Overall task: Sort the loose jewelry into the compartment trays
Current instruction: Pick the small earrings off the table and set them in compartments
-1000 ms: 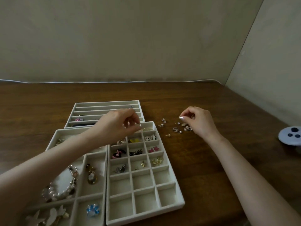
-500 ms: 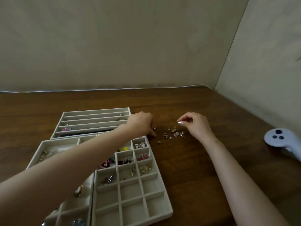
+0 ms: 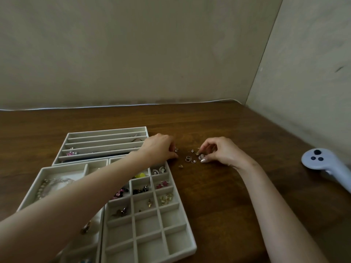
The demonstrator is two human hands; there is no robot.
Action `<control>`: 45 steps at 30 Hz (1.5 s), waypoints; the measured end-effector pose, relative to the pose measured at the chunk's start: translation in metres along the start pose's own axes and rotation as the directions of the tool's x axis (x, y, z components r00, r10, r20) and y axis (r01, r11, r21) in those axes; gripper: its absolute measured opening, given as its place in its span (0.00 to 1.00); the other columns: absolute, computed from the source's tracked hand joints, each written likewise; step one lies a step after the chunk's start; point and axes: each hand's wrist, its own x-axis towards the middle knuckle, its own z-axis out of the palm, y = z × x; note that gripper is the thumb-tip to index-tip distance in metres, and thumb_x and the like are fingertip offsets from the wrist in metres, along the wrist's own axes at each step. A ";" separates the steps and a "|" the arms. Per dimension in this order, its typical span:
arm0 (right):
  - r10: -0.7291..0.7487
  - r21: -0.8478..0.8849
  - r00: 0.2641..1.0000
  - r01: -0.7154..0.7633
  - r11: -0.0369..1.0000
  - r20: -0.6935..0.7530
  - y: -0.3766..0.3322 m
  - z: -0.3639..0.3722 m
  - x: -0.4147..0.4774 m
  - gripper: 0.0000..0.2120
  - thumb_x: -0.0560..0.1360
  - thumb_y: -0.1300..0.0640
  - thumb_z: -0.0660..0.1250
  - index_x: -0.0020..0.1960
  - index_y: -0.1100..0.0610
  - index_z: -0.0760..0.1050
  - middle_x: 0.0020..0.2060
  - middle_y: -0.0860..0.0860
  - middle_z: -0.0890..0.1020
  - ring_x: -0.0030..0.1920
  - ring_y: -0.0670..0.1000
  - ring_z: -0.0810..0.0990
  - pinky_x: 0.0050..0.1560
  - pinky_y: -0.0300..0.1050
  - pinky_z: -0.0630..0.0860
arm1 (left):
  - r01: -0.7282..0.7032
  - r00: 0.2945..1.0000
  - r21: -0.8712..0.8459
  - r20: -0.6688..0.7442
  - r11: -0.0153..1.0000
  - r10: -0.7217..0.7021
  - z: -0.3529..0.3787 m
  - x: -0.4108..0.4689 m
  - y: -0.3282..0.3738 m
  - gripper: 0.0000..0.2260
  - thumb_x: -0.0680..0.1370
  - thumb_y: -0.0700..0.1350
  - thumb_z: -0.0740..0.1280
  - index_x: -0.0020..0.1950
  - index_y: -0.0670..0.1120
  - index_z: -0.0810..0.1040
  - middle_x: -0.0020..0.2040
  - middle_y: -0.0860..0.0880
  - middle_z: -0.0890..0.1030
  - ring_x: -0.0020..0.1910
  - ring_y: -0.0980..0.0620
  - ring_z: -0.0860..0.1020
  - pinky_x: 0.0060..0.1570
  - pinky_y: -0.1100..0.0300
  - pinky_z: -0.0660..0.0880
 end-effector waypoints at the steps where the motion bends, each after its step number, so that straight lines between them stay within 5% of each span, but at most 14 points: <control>1: -0.002 -0.005 1.000 0.002 1.000 -0.004 0.000 0.001 0.000 0.10 0.70 0.61 0.73 0.47 0.49 0.78 0.45 0.44 0.78 0.46 0.41 0.76 0.40 0.34 0.69 | -0.005 1.000 0.002 -0.008 1.000 0.005 0.000 -0.001 0.000 0.08 0.76 0.51 0.66 0.50 0.48 0.75 0.46 0.50 0.77 0.45 0.52 0.77 0.44 0.59 0.76; 10: -0.030 -0.023 0.999 0.031 0.999 0.030 -0.002 0.004 0.001 0.06 0.71 0.58 0.72 0.47 0.50 0.78 0.47 0.43 0.77 0.49 0.42 0.74 0.43 0.35 0.68 | -0.057 0.989 -0.037 -0.139 0.998 0.051 -0.004 -0.011 -0.004 0.05 0.78 0.45 0.63 0.51 0.47 0.77 0.47 0.51 0.80 0.45 0.53 0.78 0.45 0.56 0.78; 16: -0.150 -0.060 0.989 0.149 0.987 -0.012 -0.005 0.007 0.001 0.10 0.68 0.55 0.75 0.47 0.47 0.79 0.49 0.45 0.76 0.51 0.44 0.75 0.53 0.43 0.74 | -0.140 0.959 -0.160 -0.267 0.977 0.094 -0.017 -0.031 -0.003 0.03 0.76 0.45 0.66 0.47 0.47 0.78 0.42 0.54 0.78 0.41 0.56 0.76 0.41 0.63 0.73; 19: -0.172 -0.188 0.985 0.166 0.968 -0.017 -0.007 0.016 0.004 0.08 0.66 0.50 0.76 0.43 0.45 0.78 0.48 0.44 0.75 0.52 0.44 0.72 0.54 0.44 0.72 | -0.158 0.969 -0.242 -0.224 0.957 0.103 -0.026 -0.046 -0.001 0.03 0.76 0.45 0.67 0.46 0.47 0.79 0.40 0.55 0.78 0.41 0.57 0.77 0.44 0.61 0.75; 24: -0.199 -0.177 0.980 0.194 0.965 -0.012 -0.007 0.020 0.003 0.06 0.67 0.51 0.75 0.41 0.46 0.79 0.47 0.44 0.75 0.52 0.45 0.71 0.56 0.45 0.71 | -0.233 0.973 -0.386 -0.081 0.893 0.218 -0.044 -0.083 0.003 0.00 0.75 0.46 0.69 0.44 0.51 0.79 0.39 0.59 0.79 0.38 0.64 0.76 0.37 0.73 0.69; 28: -0.223 -0.179 0.975 0.216 0.960 -0.018 -0.009 0.020 0.000 0.07 0.68 0.53 0.75 0.40 0.46 0.77 0.46 0.43 0.76 0.51 0.44 0.71 0.53 0.43 0.68 | -0.292 0.948 -0.406 -0.001 0.866 0.319 -0.045 -0.109 0.010 0.01 0.73 0.47 0.70 0.43 0.52 0.80 0.40 0.59 0.78 0.39 0.61 0.75 0.38 0.71 0.68; 32: -0.257 -0.143 0.966 0.253 0.957 -0.012 -0.014 0.021 -0.003 0.08 0.69 0.56 0.74 0.40 0.46 0.76 0.45 0.43 0.77 0.48 0.42 0.72 0.50 0.41 0.69 | -0.352 0.914 -0.350 0.071 0.868 0.399 -0.037 -0.121 0.018 0.03 0.74 0.48 0.70 0.45 0.51 0.80 0.42 0.58 0.79 0.42 0.59 0.76 0.43 0.63 0.74; 39: -0.296 -0.061 0.954 0.293 0.954 -0.055 -0.013 0.023 -0.003 0.07 0.71 0.59 0.72 0.42 0.50 0.76 0.44 0.44 0.77 0.42 0.42 0.75 0.41 0.33 0.68 | -0.355 0.897 -0.332 0.141 0.874 0.418 -0.025 -0.123 0.017 0.03 0.73 0.49 0.71 0.44 0.55 0.77 0.41 0.59 0.77 0.42 0.60 0.75 0.43 0.65 0.73; 45: -0.344 0.236 0.938 0.342 0.909 -0.037 -0.023 0.018 -0.014 0.05 0.72 0.63 0.70 0.45 0.56 0.77 0.44 0.52 0.81 0.44 0.52 0.79 0.45 0.42 0.77 | -0.271 0.956 -0.385 0.001 0.882 0.294 -0.035 -0.120 -0.001 0.05 0.73 0.50 0.69 0.46 0.52 0.80 0.40 0.58 0.79 0.40 0.61 0.76 0.37 0.71 0.70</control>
